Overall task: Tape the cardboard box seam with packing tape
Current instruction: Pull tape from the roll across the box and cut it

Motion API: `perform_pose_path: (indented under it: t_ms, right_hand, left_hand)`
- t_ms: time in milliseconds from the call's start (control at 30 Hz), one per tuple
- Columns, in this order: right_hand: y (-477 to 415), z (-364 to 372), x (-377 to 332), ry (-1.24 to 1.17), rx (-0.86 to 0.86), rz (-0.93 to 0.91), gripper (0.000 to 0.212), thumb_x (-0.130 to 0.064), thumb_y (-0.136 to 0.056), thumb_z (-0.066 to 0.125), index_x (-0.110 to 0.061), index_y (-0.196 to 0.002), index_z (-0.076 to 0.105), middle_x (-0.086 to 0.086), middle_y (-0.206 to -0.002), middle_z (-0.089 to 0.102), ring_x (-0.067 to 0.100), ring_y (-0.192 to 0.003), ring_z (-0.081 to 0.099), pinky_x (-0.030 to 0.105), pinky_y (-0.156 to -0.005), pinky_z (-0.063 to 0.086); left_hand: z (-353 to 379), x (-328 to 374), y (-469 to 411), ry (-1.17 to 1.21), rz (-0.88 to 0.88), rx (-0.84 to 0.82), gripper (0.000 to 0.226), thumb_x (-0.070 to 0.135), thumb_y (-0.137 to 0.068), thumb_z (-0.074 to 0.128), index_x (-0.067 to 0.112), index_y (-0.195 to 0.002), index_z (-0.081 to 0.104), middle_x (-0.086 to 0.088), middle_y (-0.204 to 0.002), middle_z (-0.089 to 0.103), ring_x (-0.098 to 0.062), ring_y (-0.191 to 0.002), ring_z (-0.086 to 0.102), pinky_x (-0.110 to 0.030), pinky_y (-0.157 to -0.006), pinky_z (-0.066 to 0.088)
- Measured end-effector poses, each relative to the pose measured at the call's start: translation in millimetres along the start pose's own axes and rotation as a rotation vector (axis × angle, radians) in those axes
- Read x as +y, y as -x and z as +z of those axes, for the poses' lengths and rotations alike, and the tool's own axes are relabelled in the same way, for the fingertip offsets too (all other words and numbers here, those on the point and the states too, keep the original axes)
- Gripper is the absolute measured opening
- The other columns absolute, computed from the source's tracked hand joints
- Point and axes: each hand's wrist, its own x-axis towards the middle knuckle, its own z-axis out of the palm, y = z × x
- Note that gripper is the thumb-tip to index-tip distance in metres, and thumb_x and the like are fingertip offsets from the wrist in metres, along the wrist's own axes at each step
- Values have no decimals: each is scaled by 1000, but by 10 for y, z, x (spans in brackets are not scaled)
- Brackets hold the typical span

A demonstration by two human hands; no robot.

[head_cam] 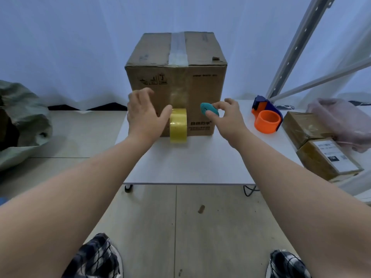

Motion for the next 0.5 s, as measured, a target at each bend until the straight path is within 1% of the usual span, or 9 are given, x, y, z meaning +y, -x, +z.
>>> perform_pose_path:
  t_ms: [67,100,167,200,267,300,333,433,500]
  right_hand:
    - [-16,30,-10,-7,-44,-8,23,-25,-90,61,-16,-110,63,11,-155,19,22,-145,12,31,-108,23]
    - [-27,49,-3,-20,-58,-11,20,-24,-89,62,-17,-108,64,12,-155,20,19,-146,8,27,-107,21]
    - [-56,115,2,-50,-72,-27,15,-23,-87,65,-20,-102,65,11,-151,30,14,-140,20,14,-102,21]
    - [-73,150,-3,-62,-65,-34,14,-24,-85,66,-22,-99,66,10,-146,35,14,-131,33,13,-103,30]
    - [-131,215,11,-91,-27,-42,12,-27,-82,70,-25,-94,68,11,-137,39,19,-117,47,33,-102,45]
    - [-161,237,16,-106,-8,-41,12,-28,-81,71,-26,-93,68,10,-133,40,22,-115,49,39,-100,47]
    - [-182,251,10,-120,6,-41,12,-27,-81,71,-26,-92,68,10,-130,41,24,-113,50,40,-99,48]
    - [-205,262,-19,-151,13,-26,16,-24,-82,71,-18,-96,69,8,-125,41,24,-109,52,31,-94,48]
    - [-161,248,-45,-153,-5,-9,19,-23,-82,71,-15,-99,69,7,-125,39,21,-106,52,26,-90,45]
  left_hand:
    - [3,-59,-57,129,-205,-13,59,44,-82,63,14,-125,36,-13,-135,29,-31,-125,35,-38,-101,32]
    - [17,-92,-85,192,-275,-33,62,45,-81,64,15,-125,34,-12,-137,27,-31,-125,35,-37,-99,33]
    - [37,-143,-118,363,-370,-67,67,45,-80,67,14,-125,29,-10,-140,25,-25,-119,39,-32,-91,34]
    - [54,-165,-127,456,-408,-82,71,44,-80,68,14,-128,25,-8,-141,27,-22,-117,40,-30,-89,33]
    - [107,-218,-149,592,-473,-113,84,44,-80,69,16,-137,15,-7,-146,30,-20,-122,40,-31,-94,35]
    - [132,-241,-163,632,-495,-125,93,45,-79,70,18,-143,8,-7,-150,29,-21,-128,39,-34,-101,35]
    - [148,-253,-174,656,-503,-137,98,44,-77,72,20,-146,6,-6,-152,29,-21,-132,38,-37,-108,34]
    - [166,-300,-205,678,-482,-166,92,44,-70,78,19,-141,26,-3,-142,41,-20,-127,45,-42,-109,38]
    - [135,-311,-196,674,-490,-183,91,44,-68,79,16,-138,29,-2,-139,41,-19,-125,47,-39,-107,40]
